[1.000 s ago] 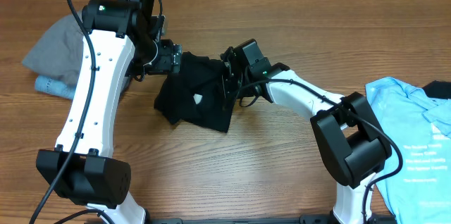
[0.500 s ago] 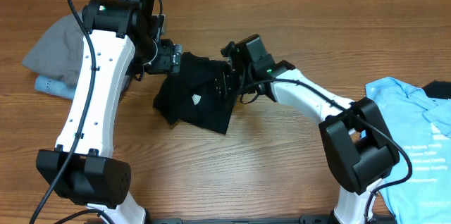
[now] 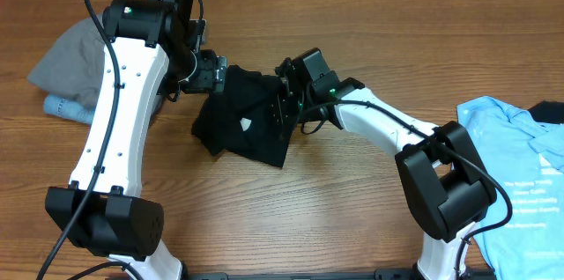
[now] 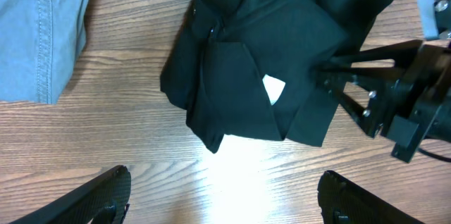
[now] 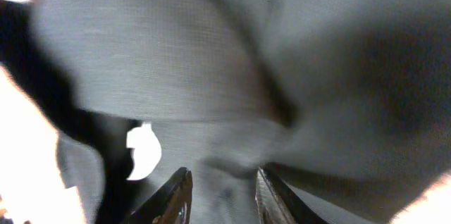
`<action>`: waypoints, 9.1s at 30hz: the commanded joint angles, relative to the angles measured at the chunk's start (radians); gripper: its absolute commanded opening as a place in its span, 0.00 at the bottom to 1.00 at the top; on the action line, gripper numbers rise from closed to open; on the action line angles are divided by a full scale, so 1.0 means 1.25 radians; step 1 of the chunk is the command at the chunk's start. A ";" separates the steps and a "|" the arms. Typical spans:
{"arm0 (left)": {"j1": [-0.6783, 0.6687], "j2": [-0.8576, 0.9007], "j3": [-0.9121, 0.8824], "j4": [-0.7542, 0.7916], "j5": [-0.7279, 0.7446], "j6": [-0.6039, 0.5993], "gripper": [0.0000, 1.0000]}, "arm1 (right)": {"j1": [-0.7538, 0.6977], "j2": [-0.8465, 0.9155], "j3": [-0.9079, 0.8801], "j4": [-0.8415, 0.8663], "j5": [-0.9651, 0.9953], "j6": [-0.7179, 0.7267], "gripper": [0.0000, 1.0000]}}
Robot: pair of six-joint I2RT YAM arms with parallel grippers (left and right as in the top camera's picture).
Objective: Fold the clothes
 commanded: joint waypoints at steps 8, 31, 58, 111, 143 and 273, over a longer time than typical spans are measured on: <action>0.001 0.002 0.005 -0.004 -0.006 0.016 0.88 | -0.006 0.022 0.006 0.068 -0.068 -0.005 0.33; 0.001 0.002 0.005 0.009 -0.006 0.021 0.91 | -0.133 -0.094 0.109 -0.196 0.032 -0.051 0.04; 0.001 0.002 0.005 0.003 -0.006 0.022 0.94 | 0.026 0.022 0.074 -0.276 -0.063 -0.190 0.28; -0.062 0.003 -0.450 0.565 0.336 0.065 0.52 | -0.063 0.007 0.058 -0.164 0.018 -0.016 0.11; 0.070 -0.028 -0.471 0.617 0.309 0.066 0.97 | 0.044 -0.030 0.018 -0.147 0.074 0.123 0.08; -0.021 -0.583 -0.031 -0.013 0.070 0.158 1.00 | -0.206 -0.953 -0.017 -0.211 0.390 -0.172 1.00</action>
